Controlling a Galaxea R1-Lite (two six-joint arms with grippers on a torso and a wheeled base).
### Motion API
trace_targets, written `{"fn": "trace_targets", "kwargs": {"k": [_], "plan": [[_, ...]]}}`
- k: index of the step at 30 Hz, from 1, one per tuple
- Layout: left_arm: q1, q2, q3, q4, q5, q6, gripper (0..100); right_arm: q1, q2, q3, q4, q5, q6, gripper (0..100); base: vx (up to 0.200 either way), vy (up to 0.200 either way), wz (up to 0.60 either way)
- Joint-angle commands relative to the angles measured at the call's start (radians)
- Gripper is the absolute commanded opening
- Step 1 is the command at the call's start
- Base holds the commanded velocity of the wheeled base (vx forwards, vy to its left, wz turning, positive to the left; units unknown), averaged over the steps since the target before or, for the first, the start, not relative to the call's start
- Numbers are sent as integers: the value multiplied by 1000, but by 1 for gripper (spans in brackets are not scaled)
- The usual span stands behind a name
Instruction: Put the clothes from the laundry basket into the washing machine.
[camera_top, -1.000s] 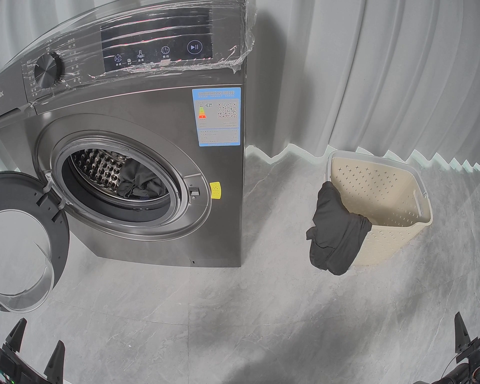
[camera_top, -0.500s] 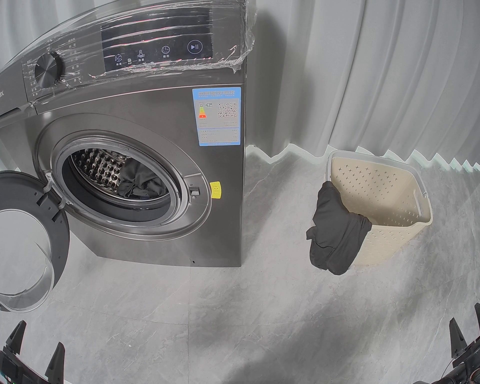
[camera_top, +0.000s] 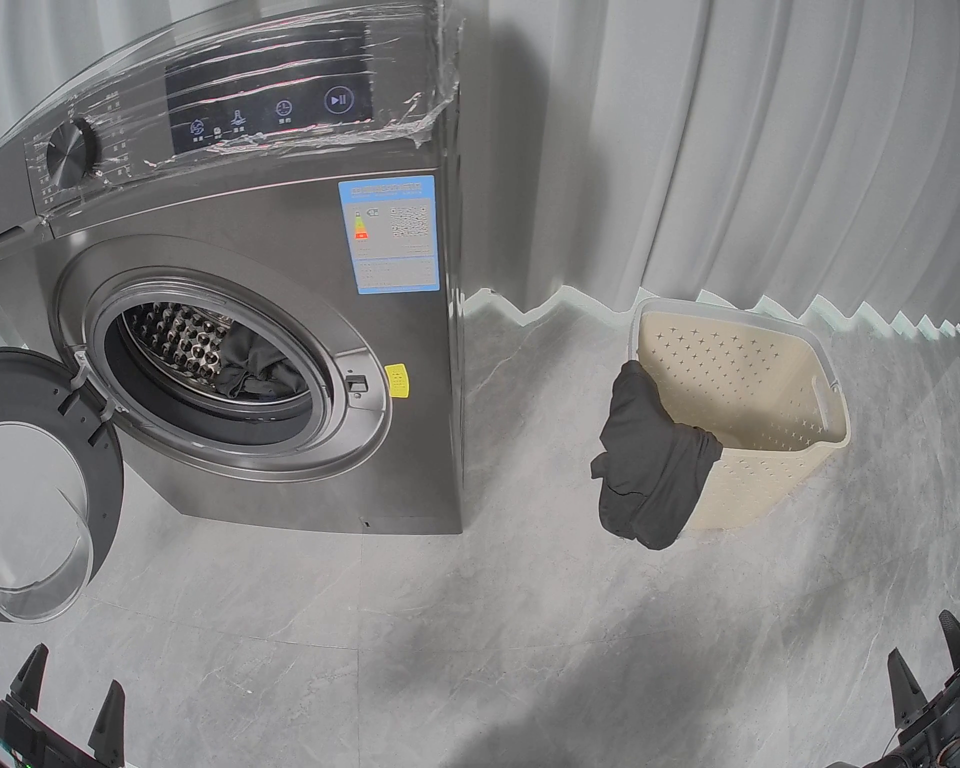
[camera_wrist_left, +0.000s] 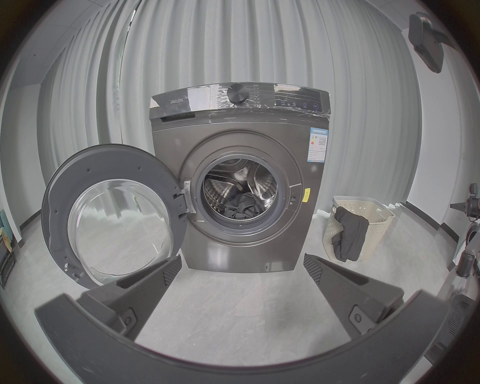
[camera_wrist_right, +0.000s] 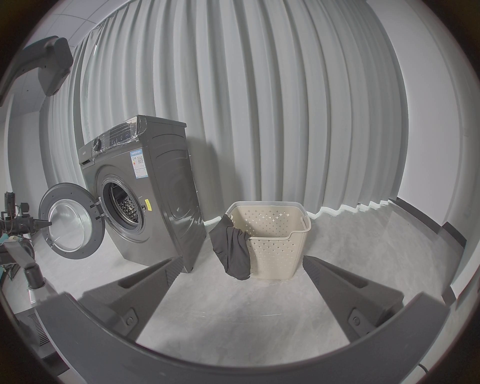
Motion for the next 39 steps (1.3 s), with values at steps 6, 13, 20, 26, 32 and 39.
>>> {"fn": "trace_targets", "kwargs": {"k": [6, 13, 20, 26, 32, 39], "plan": [[-1, -13, 16, -1, 0, 4, 100, 0, -12, 7, 0, 12, 1, 100, 0, -200, 0], [-2, -13, 15, -1, -1, -4, 100, -2, -12, 16, -2, -161, -10, 100, 0, -200, 0], [-2, -13, 15, -1, -1, -1, 100, 2, -12, 12, 49, -58, -67, 100, 0, -86, 0], [-2, -13, 16, -1, -1, 5, 100, 0, -12, 15, 43, -55, -61, 100, 0, 0, 0], [-1, -13, 16, -1, -1, 5, 100, 2, -12, -18, -13, -54, -65, 100, 0, 0, 0], [-1, -13, 15, -1, -13, 7, 100, 21, 228, -223, 37, 61, -64, 100, 0, 0, 0]]}}
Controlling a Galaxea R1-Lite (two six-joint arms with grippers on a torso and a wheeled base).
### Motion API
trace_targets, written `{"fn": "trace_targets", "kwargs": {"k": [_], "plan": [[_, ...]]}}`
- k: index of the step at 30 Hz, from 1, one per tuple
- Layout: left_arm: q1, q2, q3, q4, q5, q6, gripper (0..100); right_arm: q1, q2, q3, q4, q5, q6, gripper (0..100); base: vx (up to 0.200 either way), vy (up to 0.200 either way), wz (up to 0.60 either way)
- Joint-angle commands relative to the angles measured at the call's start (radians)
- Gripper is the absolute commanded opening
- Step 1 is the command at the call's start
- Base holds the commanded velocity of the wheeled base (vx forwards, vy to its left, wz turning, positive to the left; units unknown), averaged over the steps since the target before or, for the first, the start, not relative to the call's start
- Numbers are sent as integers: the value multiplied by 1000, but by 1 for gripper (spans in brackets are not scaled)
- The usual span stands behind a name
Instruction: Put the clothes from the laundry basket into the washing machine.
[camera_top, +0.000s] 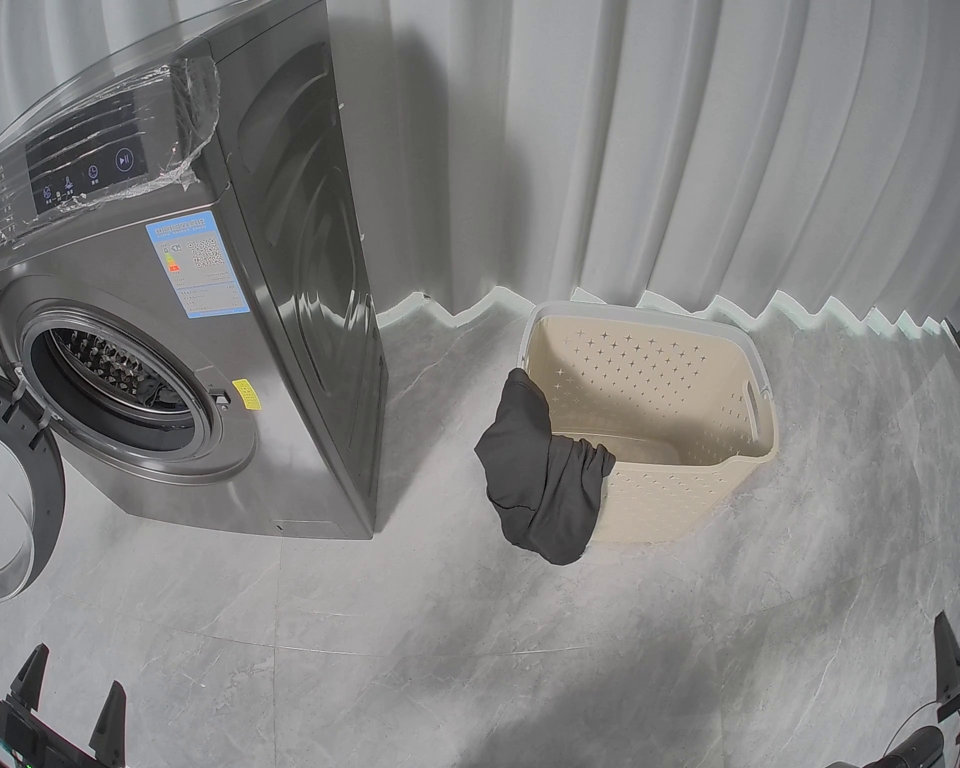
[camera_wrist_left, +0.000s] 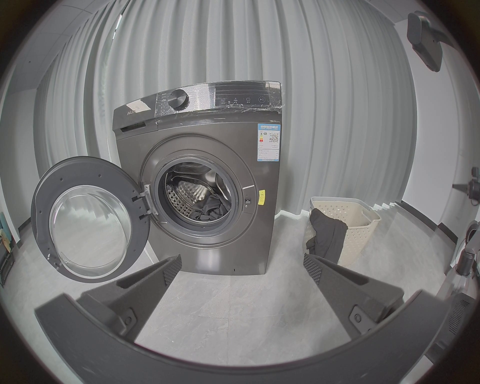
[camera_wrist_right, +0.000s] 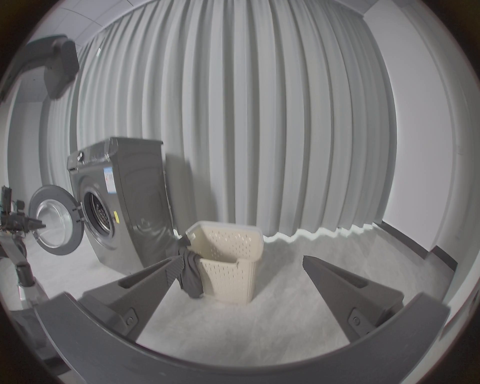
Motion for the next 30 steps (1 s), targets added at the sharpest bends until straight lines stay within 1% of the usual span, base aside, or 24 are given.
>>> {"fn": "trace_targets", "kwargs": {"k": [1, 2, 3, 4, 5, 6, 7, 9, 10, 14, 16, 18, 19, 21, 22, 23, 24, 25, 26, 27, 28, 30], "plan": [[1, -14, 15, 0, -10, 1, 100, 21, 255, -100, 66, 129, 2, 100, 0, 0, 0], [1, -14, 16, 0, -10, -1, 100, 22, 320, -98, 69, 166, 11, 100, 0, 0, 0], [1, -14, 16, 0, -10, -1, 100, 22, 328, -98, 69, 170, 13, 100, 0, 0, 0], [1, -14, 16, 0, -10, -1, 100, 21, 417, -98, 57, 217, 22, 100, 0, 0, 0], [1, -14, 16, 0, -10, 1, 100, 22, 487, -104, 51, 249, 19, 100, 200, 0, 0], [1, -14, 16, 0, -10, 1, 100, 22, 487, -104, 51, 249, 19, 100, 200, 0, 0], [1, -14, 16, 0, -12, -1, 100, 32, 602, -111, 22, 279, 7, 100, 200, 0, 0], [-1, -14, 15, 0, -12, -2, 100, 52, 690, -112, -13, 279, -10, 100, 0, 0, 0], [-1, -14, 15, 0, -12, -4, 100, 81, 776, -114, -55, 278, -19, 100, 0, 0, 0], [-1, -14, 15, 0, -12, -7, 100, 147, 1021, -115, -199, 261, -1, 100, 0, 0, 0], [-1, -14, 15, 0, -14, -9, 100, 173, 1136, -117, -300, 249, 16, 100, 0, 0, 0], [-1, -14, 16, 0, -14, -10, 100, 222, 1226, -117, -394, 226, 36, 100, 0, 0, 0], [-1, -14, 15, 0, -14, -10, 100, 266, 1279, -117, -452, 200, 57, 100, 0, 0, 0], [-1, -14, 15, 0, -12, -10, 100, 343, 1348, -117, -512, 138, 111, 100, 0, 0, 0], [-1, -14, 15, 0, -14, -12, 100, 404, 1384, -118, -535, 91, 154, 100, 0, 0, 0], [-1, -14, 15, 0, -14, -12, 100, 452, 1406, -121, -549, 57, 188, 100, 0, 0, 0], [-1, -14, 15, 0, -14, -12, 100, 452, 1406, -121, -549, 57, 188, 100, 0, 0, 0], [-1, -14, 15, 0, -14, -12, 100, 535, 1455, -147, -566, -6, 263, 100, 0, 0, 0], [-1, -14, 15, 0, -14, -12, 100, 542, 1461, -154, -569, -12, 272, 100, 0, 0, 0], [-1, -14, 15, 0, -15, -13, 100, 570, 1493, -181, -579, -34, 309, 100, 0, 0, 0], [-1, -14, 15, 0, -17, -13, 100, 578, 1509, -200, -587, -38, 321, 100, 0, 0, 0], [-1, -14, 15, 0, -23, -16, 100, 581, 1530, -239, -593, -38, 324, 100, 0, 0, 0]]}}
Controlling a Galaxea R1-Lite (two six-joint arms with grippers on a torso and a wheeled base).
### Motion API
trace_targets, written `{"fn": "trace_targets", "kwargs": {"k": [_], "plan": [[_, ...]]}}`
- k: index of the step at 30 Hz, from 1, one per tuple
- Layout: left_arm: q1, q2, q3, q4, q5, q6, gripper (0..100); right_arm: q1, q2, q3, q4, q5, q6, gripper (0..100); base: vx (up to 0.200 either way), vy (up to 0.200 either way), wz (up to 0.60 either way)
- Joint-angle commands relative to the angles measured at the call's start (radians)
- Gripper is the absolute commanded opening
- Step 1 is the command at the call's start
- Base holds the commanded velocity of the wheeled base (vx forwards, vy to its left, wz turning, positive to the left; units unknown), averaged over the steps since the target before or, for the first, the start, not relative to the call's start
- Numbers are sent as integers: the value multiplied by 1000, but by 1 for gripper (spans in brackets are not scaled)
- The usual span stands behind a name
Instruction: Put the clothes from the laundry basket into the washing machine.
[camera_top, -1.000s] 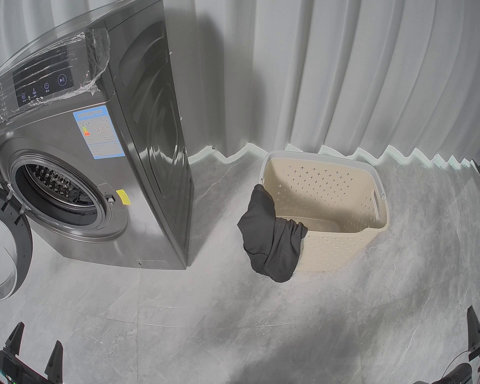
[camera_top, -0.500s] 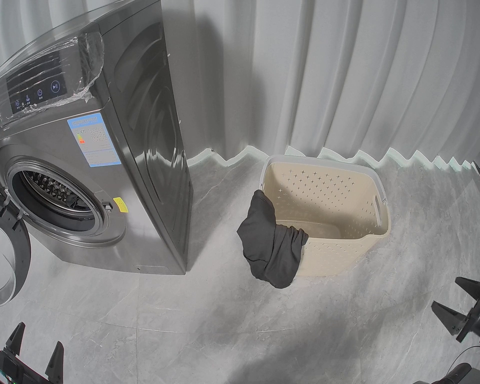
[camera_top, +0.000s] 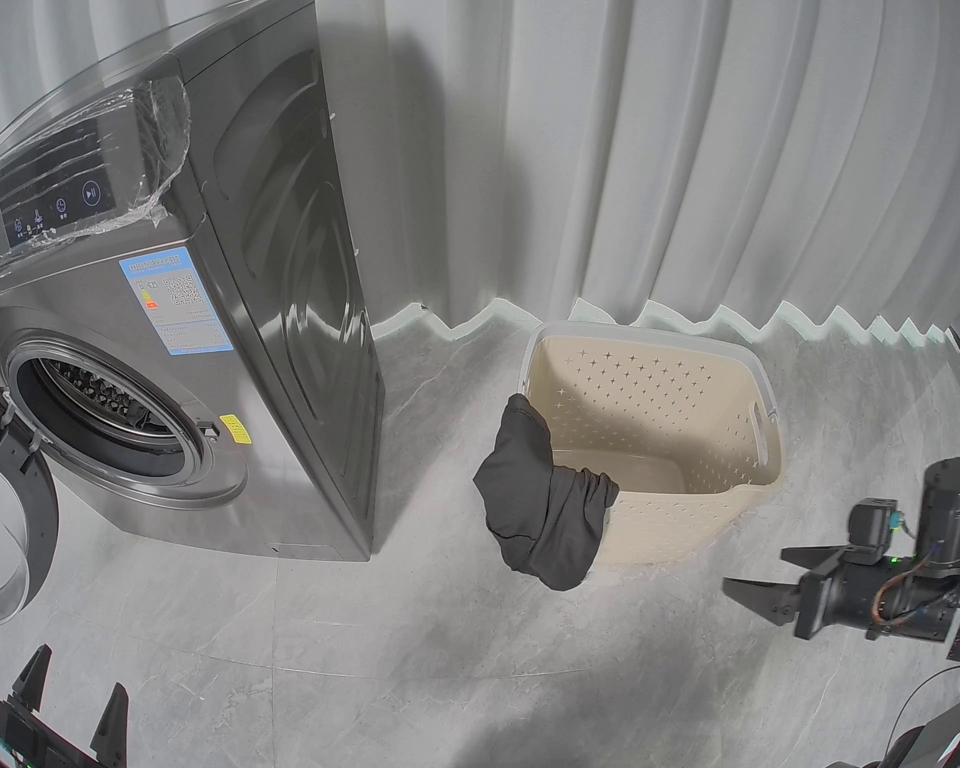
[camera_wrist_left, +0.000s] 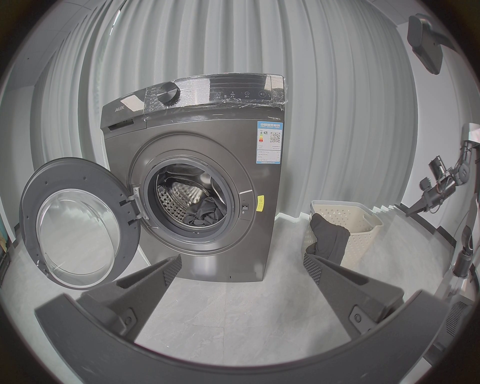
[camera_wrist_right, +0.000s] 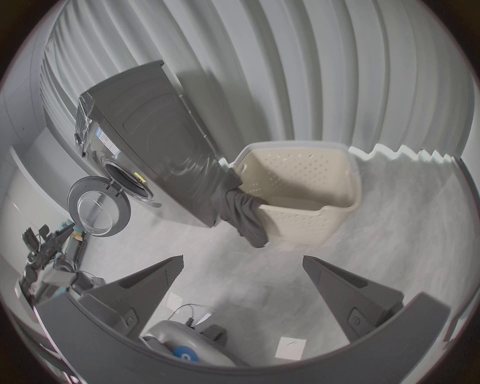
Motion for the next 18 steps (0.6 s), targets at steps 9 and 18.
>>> {"fn": "trace_targets", "kwargs": {"k": [9, 18], "plan": [[0, -16, 15, 0, -8, -6, 100, 172, 397, -179, -108, -97, 115, 100, 0, 0, 0], [0, -16, 15, 0, -8, -6, 100, 188, 596, -240, -251, -96, 121, 100, 0, 0, 0]]}}
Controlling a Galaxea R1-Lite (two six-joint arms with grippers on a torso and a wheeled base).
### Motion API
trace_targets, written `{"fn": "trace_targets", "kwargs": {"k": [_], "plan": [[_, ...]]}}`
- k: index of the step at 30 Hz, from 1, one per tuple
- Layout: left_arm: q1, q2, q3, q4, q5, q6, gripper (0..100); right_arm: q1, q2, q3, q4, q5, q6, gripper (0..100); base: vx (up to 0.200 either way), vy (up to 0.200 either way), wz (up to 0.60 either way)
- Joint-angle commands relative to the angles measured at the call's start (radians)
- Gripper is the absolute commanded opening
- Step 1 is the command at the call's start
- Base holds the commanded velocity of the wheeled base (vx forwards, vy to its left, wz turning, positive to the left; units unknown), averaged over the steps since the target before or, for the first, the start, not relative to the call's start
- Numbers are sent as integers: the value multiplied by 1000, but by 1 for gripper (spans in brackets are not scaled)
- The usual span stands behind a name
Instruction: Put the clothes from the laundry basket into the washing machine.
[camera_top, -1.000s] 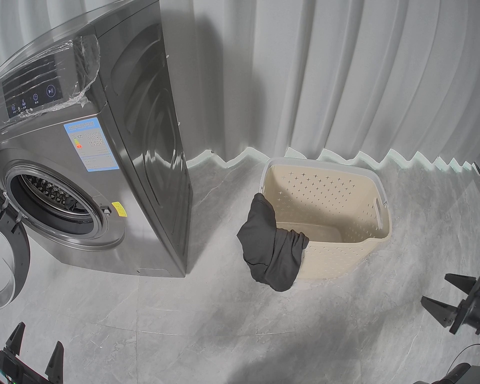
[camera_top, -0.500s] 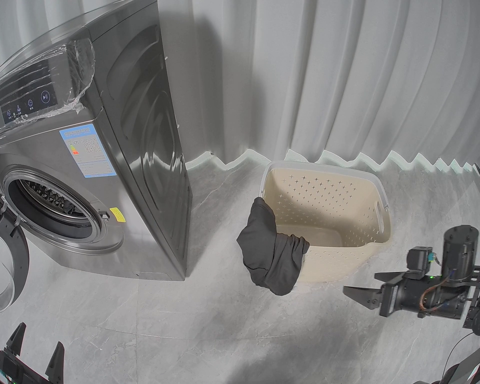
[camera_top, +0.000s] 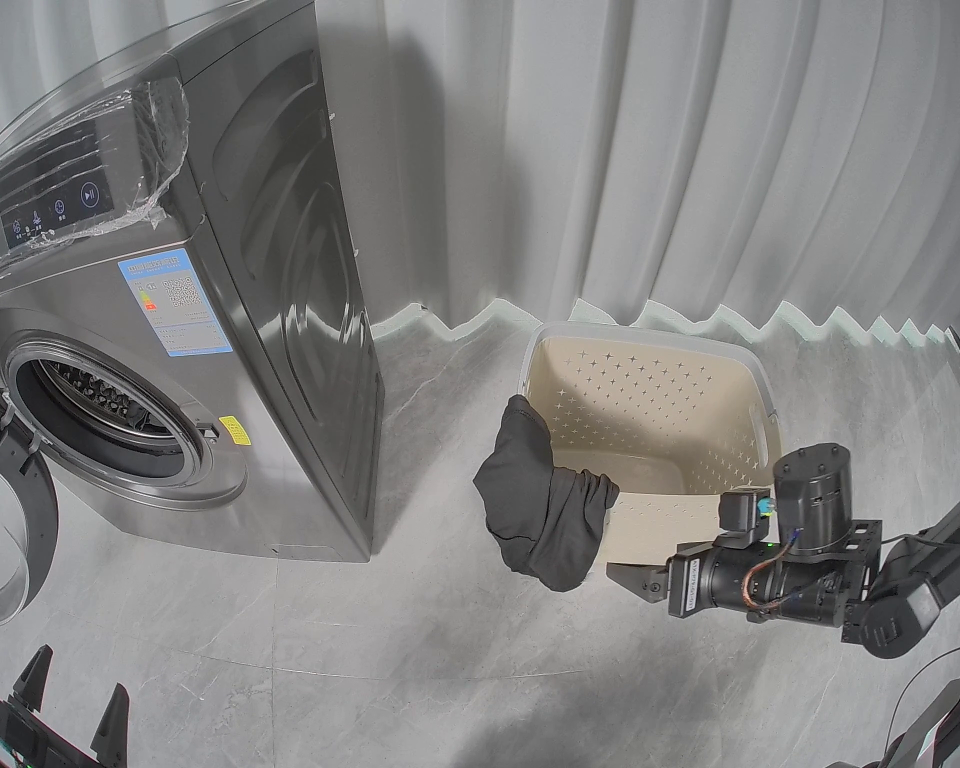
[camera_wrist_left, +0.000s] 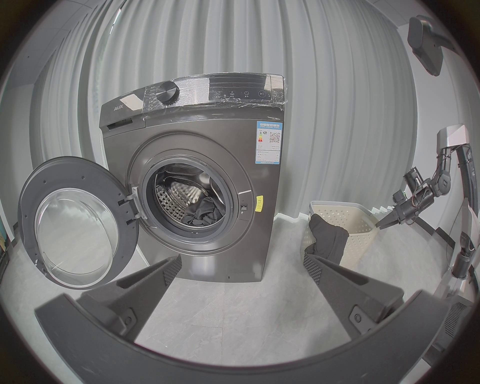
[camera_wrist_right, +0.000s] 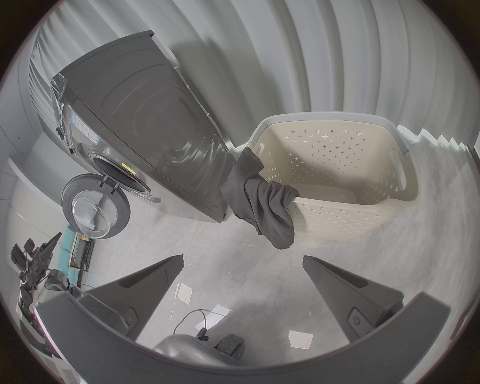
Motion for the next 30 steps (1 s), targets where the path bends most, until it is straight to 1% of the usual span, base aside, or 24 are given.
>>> {"fn": "trace_targets", "kwargs": {"k": [1, 3, 6, 8, 9, 10, 11, 13, 15, 17, 21, 22, 23, 26, 30], "plan": [[0, -16, 15, 0, 1, 0, 100, 11, 181, -37, -101, 2, 4, 100, 0, 0, 0], [0, -16, 15, 0, 1, 0, 100, 10, 238, -49, -150, 2, 2, 100, 0, 0, 0], [0, -16, 15, 0, 1, 0, 100, 8, 311, -92, -179, 2, 4, 100, 0, 0, 0], [0, -16, 15, 0, 1, 0, 100, 8, 349, -129, -182, 0, 13, 100, 0, 0, 0], [0, -16, 15, 0, 1, 0, 100, 8, 349, -129, -182, 0, 13, 100, 0, 0, 0], [0, -16, 15, 0, 1, 0, 100, 10, 389, -172, -183, 0, 25, 100, 0, 0, 0], [0, -16, 15, 0, 1, 0, 100, 10, 389, -172, -183, 0, 25, 100, 0, 0, 0], [0, -16, 15, 0, 1, 0, 100, 4, 437, -222, -183, -1, 27, 100, 0, 0, 0], [0, -16, 15, 0, -1, 0, 100, 1, 465, -253, -186, -14, 28, 100, 0, 0, 0], [0, -16, 15, 0, -1, 0, 100, -2, 497, -296, -191, -40, 28, 100, 0, 0, 0], [0, -16, 15, 0, -1, 0, 100, -10, 541, -348, -209, -43, 28, 100, 0, 0, 0], [0, -16, 15, 0, -1, 0, 100, -10, 541, -348, -209, -43, 28, 100, 0, 0, 0], [0, -16, 15, 0, -1, 0, 100, -16, 569, -386, -209, -44, 34, 100, 0, 0, 0], [0, -16, 15, 0, 1, 0, 100, -22, 601, -431, -209, -46, 50, 100, 0, 0, 0], [0, -16, 15, 0, -1, 0, 100, -30, 627, -477, -209, -51, 57, 100, 0, 0, 0]]}}
